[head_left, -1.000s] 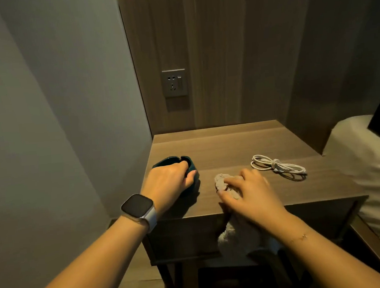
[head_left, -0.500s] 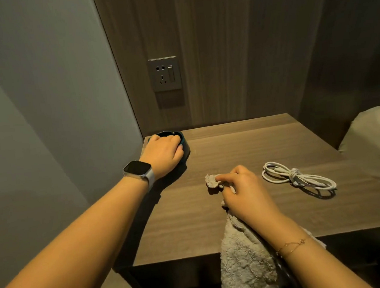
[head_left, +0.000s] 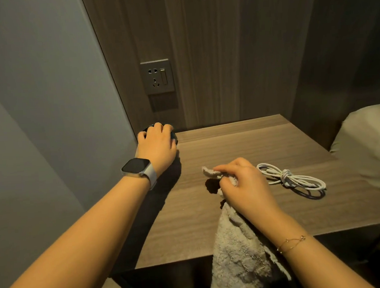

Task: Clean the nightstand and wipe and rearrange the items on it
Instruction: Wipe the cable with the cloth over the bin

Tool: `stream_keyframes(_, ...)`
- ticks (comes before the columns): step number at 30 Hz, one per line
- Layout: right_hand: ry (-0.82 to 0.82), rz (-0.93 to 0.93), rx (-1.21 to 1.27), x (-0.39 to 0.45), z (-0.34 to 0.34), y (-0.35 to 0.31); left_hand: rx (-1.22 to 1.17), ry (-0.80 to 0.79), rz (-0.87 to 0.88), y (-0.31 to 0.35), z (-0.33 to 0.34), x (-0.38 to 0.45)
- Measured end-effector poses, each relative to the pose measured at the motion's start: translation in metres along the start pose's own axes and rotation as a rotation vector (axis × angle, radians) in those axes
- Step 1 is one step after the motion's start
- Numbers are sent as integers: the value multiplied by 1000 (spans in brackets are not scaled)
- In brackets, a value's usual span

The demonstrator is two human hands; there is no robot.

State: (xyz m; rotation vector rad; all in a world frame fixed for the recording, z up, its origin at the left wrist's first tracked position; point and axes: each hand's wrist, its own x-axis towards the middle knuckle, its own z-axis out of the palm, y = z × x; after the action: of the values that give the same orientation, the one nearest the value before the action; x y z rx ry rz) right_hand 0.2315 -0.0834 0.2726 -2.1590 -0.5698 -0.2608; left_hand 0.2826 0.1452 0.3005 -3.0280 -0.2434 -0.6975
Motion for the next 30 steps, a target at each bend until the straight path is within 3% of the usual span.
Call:
stream_keyframes(3,74,85,89,-4,-33,2,-116,-19,101,32,-19,-23)
stream_keyframes(6,49,178,213,-16,-68,12,-179,-71,221,69,-35,-31)
stream_keyframes(10,75,215,266,-39,-106,31,-265,-238,445,127,-48,-27)
stream_keyframes(14,152,258,274,-53,-133,49,-184,-440,619,179,-30,-23)
stream_keyframes(18,183,305,332,-59,-144,69,-105,-417,673,192,-6,-28)
stream_keyframes(21,247,284,292,-60,-149,74,-164,-308,634,184,-7,-36)
stream_keyframes(25,247,226,265,-56,-142,65,-443,-276,318,155,-38,-63)
stream_keyframes(28,152,164,141,-52,-120,60,-636,-292,121,122,-61,-98)
stream_keyframes(30,-6,104,42,-52,-101,56,-827,-340,-40,105,-76,-126)
